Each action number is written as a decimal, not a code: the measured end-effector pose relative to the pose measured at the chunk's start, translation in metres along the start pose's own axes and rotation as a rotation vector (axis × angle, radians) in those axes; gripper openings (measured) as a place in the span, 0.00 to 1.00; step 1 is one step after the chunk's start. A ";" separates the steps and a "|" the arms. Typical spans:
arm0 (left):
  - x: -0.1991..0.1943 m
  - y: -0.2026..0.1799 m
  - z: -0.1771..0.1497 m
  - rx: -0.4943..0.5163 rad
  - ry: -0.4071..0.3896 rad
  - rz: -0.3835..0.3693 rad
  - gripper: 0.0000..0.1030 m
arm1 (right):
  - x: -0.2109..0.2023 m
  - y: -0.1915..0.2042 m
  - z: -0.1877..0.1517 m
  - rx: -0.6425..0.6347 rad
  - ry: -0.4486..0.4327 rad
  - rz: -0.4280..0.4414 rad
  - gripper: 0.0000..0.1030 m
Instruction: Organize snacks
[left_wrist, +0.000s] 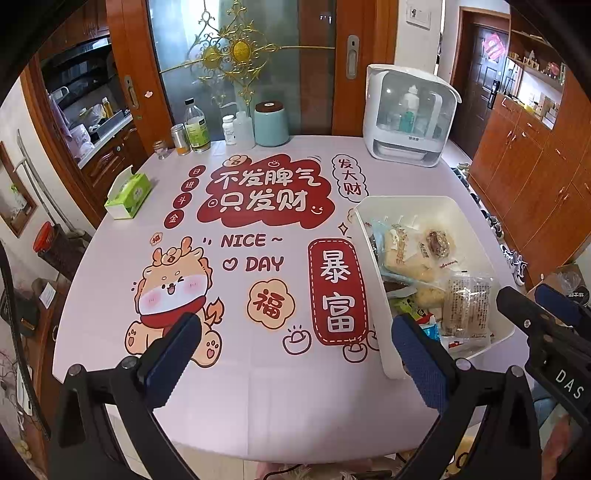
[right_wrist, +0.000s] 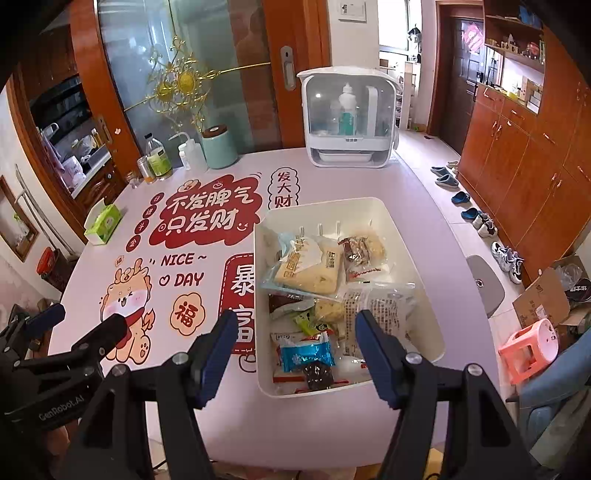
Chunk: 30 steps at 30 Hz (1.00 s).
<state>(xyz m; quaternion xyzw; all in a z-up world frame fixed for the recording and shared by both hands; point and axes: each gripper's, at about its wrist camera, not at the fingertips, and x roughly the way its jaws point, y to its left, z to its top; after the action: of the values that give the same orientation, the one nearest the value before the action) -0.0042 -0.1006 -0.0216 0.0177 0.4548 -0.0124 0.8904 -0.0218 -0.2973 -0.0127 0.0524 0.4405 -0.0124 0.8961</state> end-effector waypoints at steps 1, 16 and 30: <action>0.000 0.000 0.000 -0.002 0.000 0.001 0.99 | 0.000 0.001 0.000 0.000 0.000 0.000 0.64; 0.001 0.003 0.000 -0.013 0.014 0.001 0.99 | 0.001 0.004 -0.004 -0.009 0.009 0.003 0.64; 0.006 -0.003 0.001 -0.018 0.029 0.005 0.99 | 0.006 -0.001 -0.001 -0.002 0.024 0.003 0.64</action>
<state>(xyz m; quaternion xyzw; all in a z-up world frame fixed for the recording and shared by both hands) 0.0001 -0.1039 -0.0261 0.0108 0.4677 -0.0060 0.8838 -0.0191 -0.2978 -0.0185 0.0523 0.4510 -0.0101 0.8909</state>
